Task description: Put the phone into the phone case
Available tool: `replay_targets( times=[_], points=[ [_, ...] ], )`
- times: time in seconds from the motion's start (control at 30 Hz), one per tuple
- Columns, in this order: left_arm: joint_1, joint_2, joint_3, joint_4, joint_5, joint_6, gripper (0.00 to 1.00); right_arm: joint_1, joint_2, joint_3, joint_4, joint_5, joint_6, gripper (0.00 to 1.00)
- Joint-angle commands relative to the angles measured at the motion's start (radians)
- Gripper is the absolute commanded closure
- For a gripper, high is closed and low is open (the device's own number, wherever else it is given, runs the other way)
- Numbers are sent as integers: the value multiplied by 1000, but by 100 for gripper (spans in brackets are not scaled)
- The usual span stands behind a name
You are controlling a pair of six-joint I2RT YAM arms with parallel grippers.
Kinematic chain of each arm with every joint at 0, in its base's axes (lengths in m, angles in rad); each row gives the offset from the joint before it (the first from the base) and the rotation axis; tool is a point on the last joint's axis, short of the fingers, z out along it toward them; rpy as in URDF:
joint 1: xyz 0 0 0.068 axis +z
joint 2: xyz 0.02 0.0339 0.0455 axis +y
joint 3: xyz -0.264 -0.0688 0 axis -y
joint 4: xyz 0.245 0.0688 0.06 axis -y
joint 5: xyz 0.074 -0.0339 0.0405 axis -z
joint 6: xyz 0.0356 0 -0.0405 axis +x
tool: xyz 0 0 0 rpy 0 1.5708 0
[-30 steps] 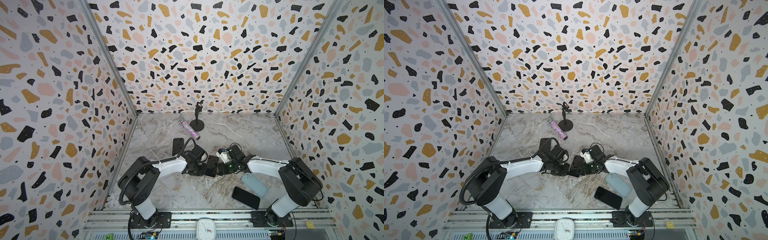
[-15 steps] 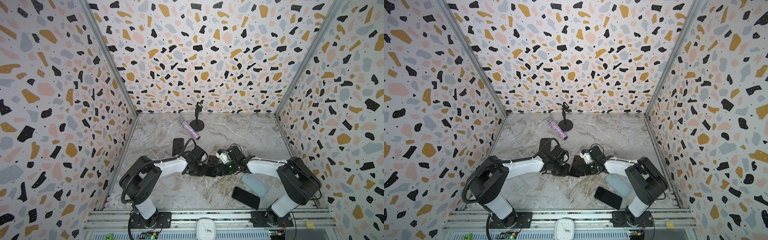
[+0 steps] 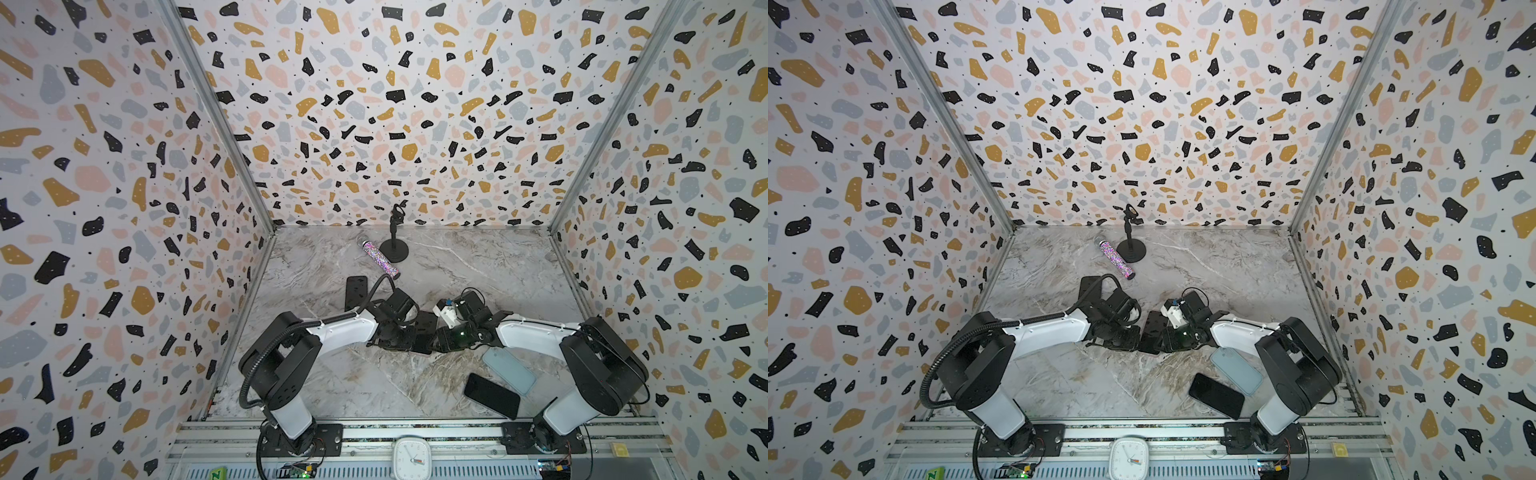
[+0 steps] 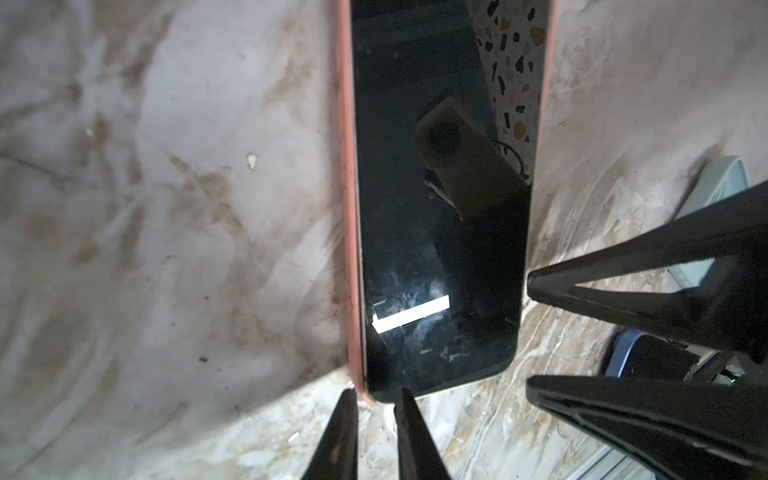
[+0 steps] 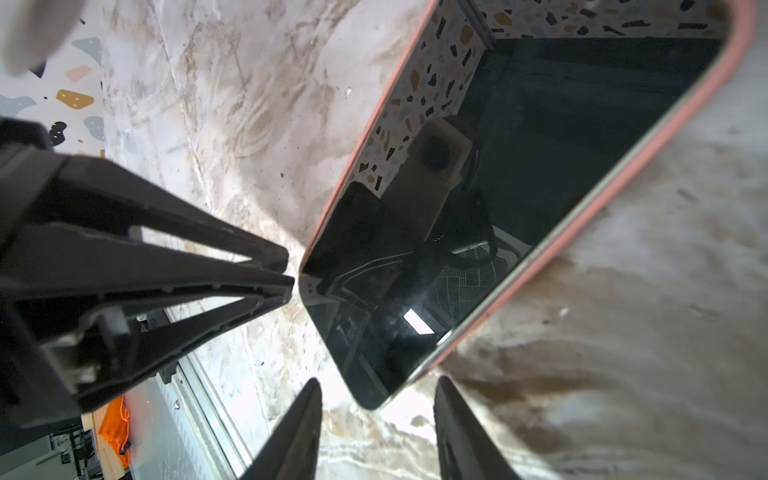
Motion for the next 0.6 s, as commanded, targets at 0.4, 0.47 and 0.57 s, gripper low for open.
replay_targets(
  times=[0.4,0.47,0.57],
  points=[
    [53,-9,-112,206,158,-42,65,45,-55,-23,-18,13,65,66],
    [56,-2,-127,227,188,-48,64,49,-46,-25,-12,12,69,67],
    [57,22,-137,241,218,-50,66,48,-44,-16,-21,21,61,67]
  ],
)
